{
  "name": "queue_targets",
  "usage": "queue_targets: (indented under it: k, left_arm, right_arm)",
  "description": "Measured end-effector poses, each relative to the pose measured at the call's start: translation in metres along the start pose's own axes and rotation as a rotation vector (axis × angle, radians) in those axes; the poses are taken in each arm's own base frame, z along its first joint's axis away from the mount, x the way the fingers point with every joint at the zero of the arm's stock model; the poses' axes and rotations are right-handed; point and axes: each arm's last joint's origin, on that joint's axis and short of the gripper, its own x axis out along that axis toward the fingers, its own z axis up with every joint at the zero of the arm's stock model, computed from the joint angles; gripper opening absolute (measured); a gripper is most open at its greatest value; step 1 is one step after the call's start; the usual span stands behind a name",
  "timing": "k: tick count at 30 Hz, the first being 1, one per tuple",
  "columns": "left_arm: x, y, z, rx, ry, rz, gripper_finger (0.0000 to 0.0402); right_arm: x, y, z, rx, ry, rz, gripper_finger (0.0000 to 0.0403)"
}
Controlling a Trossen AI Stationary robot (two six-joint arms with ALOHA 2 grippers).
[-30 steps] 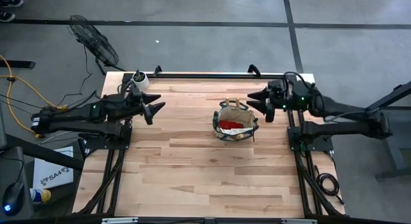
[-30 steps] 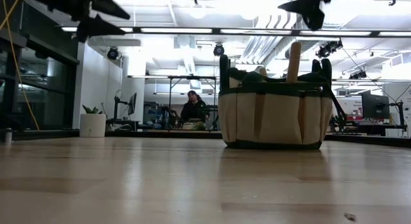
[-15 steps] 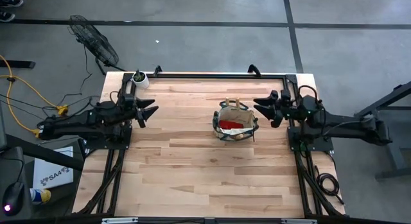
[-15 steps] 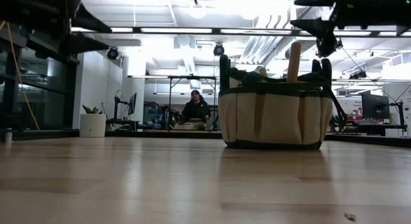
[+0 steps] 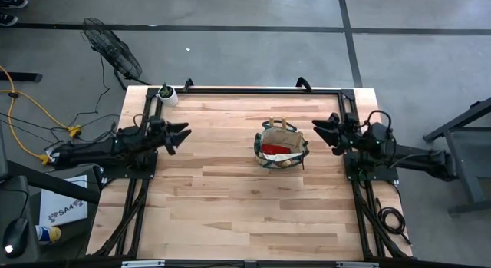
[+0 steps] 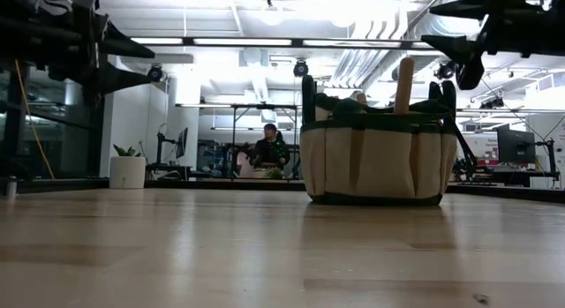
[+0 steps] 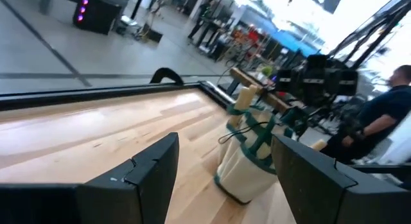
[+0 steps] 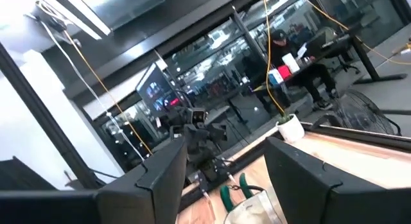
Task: Pick & Place Garden tools in Gardening bag
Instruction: Return to Home Position
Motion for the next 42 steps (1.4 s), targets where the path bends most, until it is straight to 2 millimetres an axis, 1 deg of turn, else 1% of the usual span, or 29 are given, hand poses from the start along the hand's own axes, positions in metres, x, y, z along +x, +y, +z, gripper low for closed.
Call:
queue_targets:
  k: [5, 9, 13, 19, 23, 27, 31, 36, 42]
  left_arm:
    - [-0.001, 0.005, -0.009, -0.029, -0.011, -0.031, 0.0243]
    - [-0.002, 0.007, -0.012, -0.029, -0.014, -0.047, 0.0243]
    - [-0.002, 0.005, -0.011, 0.010, -0.004, -0.100, 0.0243]
    - [-0.001, 0.006, -0.013, 0.038, 0.010, -0.089, 0.0243]
    - [-0.001, 0.007, -0.015, 0.044, 0.031, -0.079, 0.0243]
    - [-0.001, 0.006, -0.015, 0.049, 0.043, -0.100, 0.0243]
    - [-0.001, 0.008, -0.018, 0.076, 0.068, -0.091, 0.0243]
    - [-0.002, 0.009, -0.020, 0.108, 0.093, -0.084, 0.0243]
    - [-0.002, 0.010, -0.022, 0.079, 0.118, -0.081, 0.0243]
  right_arm:
    - [-0.006, -0.005, -0.006, -0.005, -0.075, 0.008, 0.0201]
    - [-0.008, -0.010, -0.012, -0.037, -0.128, 0.026, 0.0201]
    - [-0.009, -0.012, -0.015, -0.057, -0.112, 0.012, 0.0201]
    - [-0.015, -0.013, -0.015, -0.086, -0.119, -0.007, 0.0201]
    - [-0.021, -0.015, -0.018, -0.062, -0.086, -0.026, 0.0201]
    - [-0.021, -0.015, -0.020, -0.054, -0.045, 0.001, 0.0201]
    - [-0.021, -0.019, -0.027, -0.046, 0.030, -0.042, 0.0201]
    - [-0.022, -0.022, -0.033, -0.031, 0.099, -0.048, 0.0201]
    - [-0.023, -0.025, -0.038, -0.047, 0.161, -0.072, 0.0201]
